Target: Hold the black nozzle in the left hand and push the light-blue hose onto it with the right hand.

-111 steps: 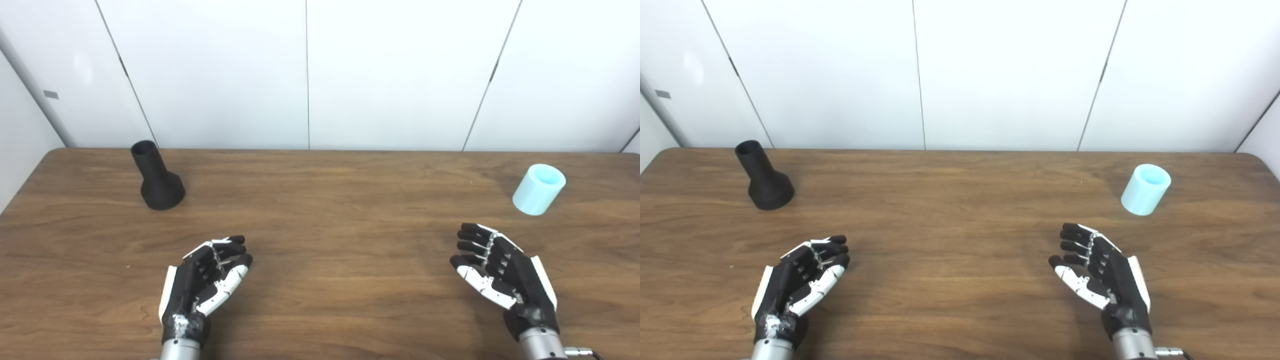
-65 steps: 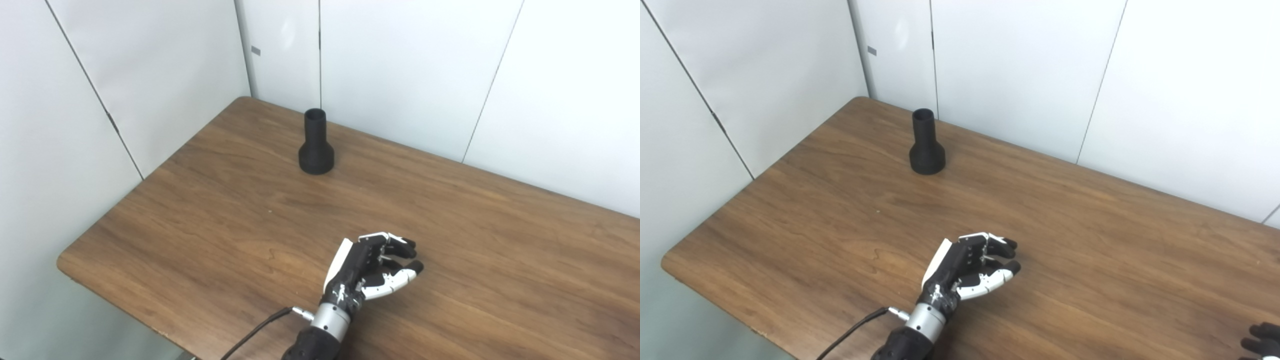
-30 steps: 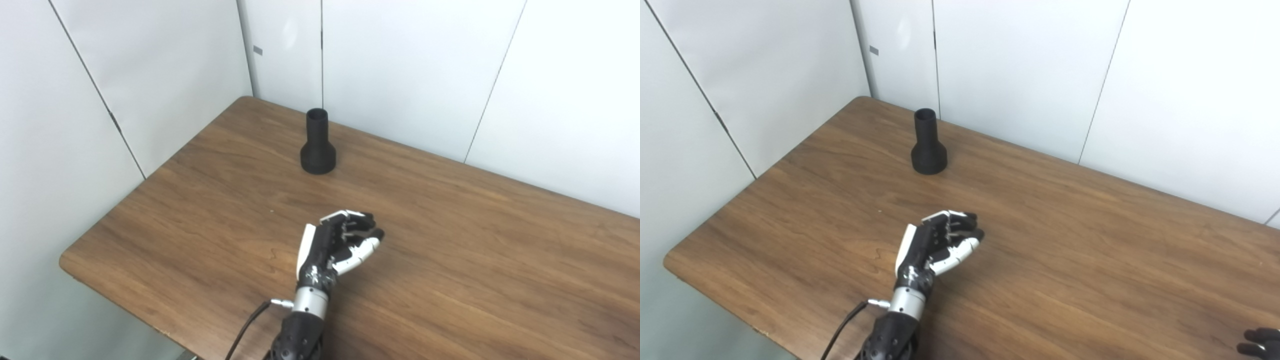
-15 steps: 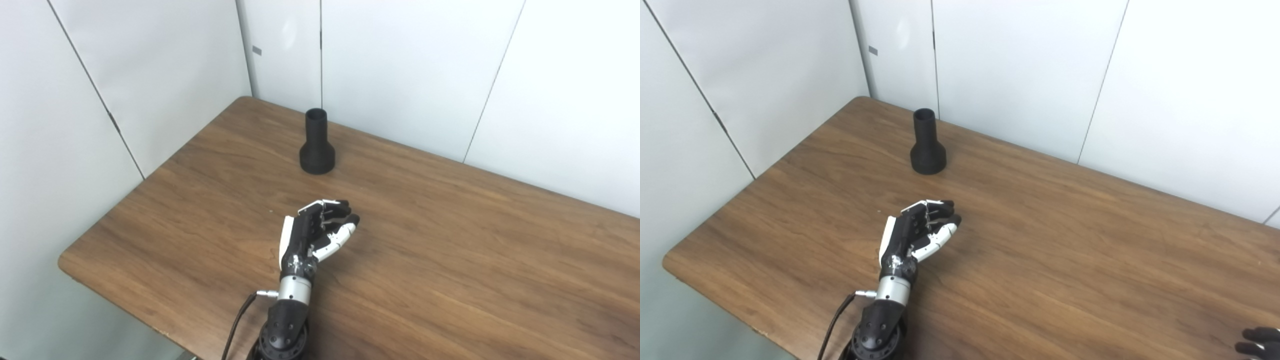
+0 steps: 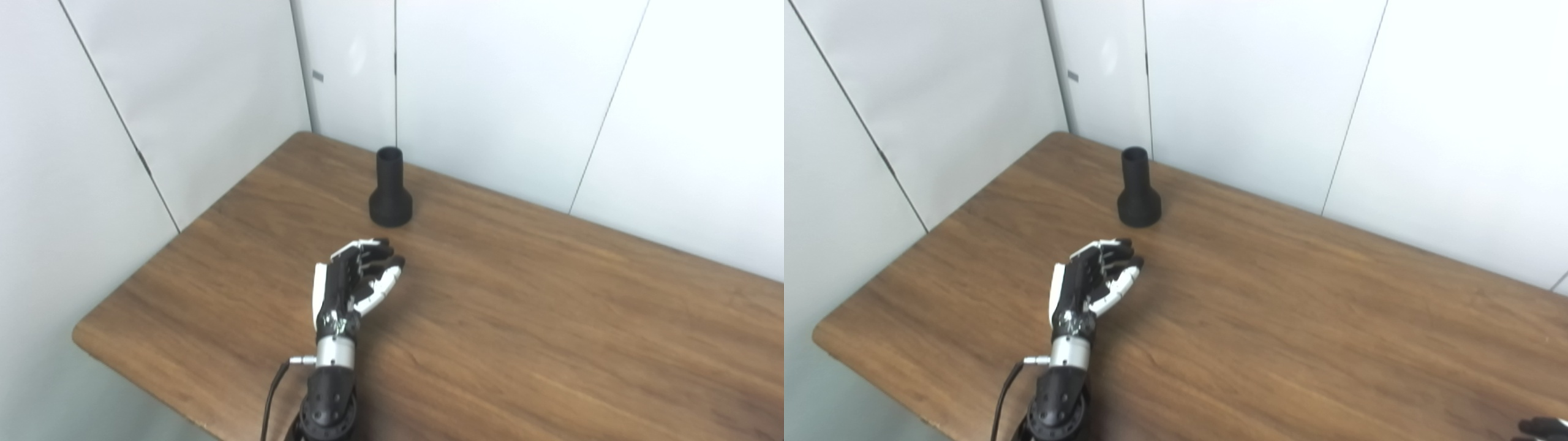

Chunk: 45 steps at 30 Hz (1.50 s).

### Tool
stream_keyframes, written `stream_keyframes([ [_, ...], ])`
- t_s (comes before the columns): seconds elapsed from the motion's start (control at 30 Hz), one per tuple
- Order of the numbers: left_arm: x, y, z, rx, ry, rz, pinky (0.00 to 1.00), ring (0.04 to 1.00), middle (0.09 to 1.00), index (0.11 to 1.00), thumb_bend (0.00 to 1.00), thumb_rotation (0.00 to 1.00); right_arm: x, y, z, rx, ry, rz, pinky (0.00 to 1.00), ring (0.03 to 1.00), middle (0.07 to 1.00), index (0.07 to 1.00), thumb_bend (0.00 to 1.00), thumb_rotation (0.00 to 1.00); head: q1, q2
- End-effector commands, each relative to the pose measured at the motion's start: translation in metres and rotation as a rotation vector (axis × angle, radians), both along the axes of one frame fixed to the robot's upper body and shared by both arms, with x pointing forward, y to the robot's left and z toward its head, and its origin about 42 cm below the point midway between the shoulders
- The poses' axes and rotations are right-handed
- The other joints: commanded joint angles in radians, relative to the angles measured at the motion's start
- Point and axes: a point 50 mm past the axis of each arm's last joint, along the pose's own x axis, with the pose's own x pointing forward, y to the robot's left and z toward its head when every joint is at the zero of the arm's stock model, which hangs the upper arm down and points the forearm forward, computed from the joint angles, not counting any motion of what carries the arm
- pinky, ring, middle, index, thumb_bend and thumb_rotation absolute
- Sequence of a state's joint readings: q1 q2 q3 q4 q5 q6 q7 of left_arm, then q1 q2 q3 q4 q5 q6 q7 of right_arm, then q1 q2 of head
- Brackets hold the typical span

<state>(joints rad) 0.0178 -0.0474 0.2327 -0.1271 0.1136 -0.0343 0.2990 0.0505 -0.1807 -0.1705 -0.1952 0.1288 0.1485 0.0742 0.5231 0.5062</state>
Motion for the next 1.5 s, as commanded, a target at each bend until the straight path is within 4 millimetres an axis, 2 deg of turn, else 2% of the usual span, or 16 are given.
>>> stream_keyframes([
  [0.0,0.005,0.005,0.022,0.031,-0.076,0.018,0.66,0.718,0.730,0.499,0.48,0.07,0.006,-0.001,0.014,-0.015,-0.081,0.003,0.39,0.527,0.569,0.519,0.90,0.61,0.001,0.001],
  [0.33,0.007,0.018,0.024,0.026,-0.145,0.068,0.63,0.713,0.735,0.498,0.48,0.07,0.007,-0.001,0.014,-0.008,-0.085,0.006,0.39,0.534,0.575,0.523,0.92,0.62,0.003,-0.001],
  [0.5,0.007,0.023,0.025,0.026,-0.142,0.086,0.67,0.745,0.760,0.498,0.48,0.07,0.008,-0.002,0.014,-0.009,-0.085,0.007,0.40,0.539,0.578,0.526,0.90,0.62,0.005,-0.005],
  [0.53,0.007,0.024,0.026,0.029,-0.135,0.078,0.69,0.764,0.777,0.639,0.41,0.17,0.008,-0.002,0.013,-0.008,-0.085,0.007,0.39,0.538,0.577,0.525,0.90,0.61,0.004,-0.005],
  [0.6,0.008,0.027,0.027,0.050,-0.115,0.064,0.74,0.799,0.811,0.781,0.47,0.29,0.009,-0.002,0.013,-0.004,-0.084,0.009,0.40,0.538,0.577,0.525,0.89,0.61,0.005,-0.006],
  [0.67,0.009,0.032,0.028,0.074,-0.090,0.041,0.76,0.809,0.822,0.808,0.62,0.35,0.009,-0.002,0.012,-0.009,-0.084,0.007,0.40,0.541,0.580,0.527,0.90,0.61,0.005,-0.006],
  [0.77,0.012,0.039,0.032,0.115,-0.032,-0.014,0.86,0.875,0.864,0.863,0.88,0.48,0.009,-0.002,0.013,-0.013,-0.082,0.006,0.40,0.545,0.585,0.530,0.88,0.61,0.004,-0.006],
  [0.83,0.015,0.045,0.035,0.152,-0.003,-0.040,0.90,0.903,0.887,0.908,0.97,0.50,0.009,-0.002,0.012,-0.009,-0.084,0.005,0.40,0.547,0.585,0.531,0.87,0.61,0.004,-0.006],
  [1.03,0.029,0.057,0.044,0.206,0.006,-0.087,0.89,0.932,0.934,0.980,1.00,0.48,0.010,-0.002,0.012,-0.004,-0.083,0.011,0.41,0.554,0.592,0.535,0.85,0.60,0.004,-0.008],
  [1.2,0.038,0.062,0.047,0.210,0.025,-0.134,0.96,0.985,0.986,1.000,1.00,0.44,0.010,-0.003,0.011,-0.021,-0.081,0.010,0.41,0.554,0.595,0.540,0.85,0.62,0.003,-0.009],
  [1.47,0.049,0.072,0.050,0.298,0.089,-0.163,1.00,1.000,1.000,1.000,1.00,0.51,0.010,-0.005,0.009,-0.024,-0.083,0.010,0.40,0.550,0.590,0.536,0.84,0.61,-0.002,-0.018],
])
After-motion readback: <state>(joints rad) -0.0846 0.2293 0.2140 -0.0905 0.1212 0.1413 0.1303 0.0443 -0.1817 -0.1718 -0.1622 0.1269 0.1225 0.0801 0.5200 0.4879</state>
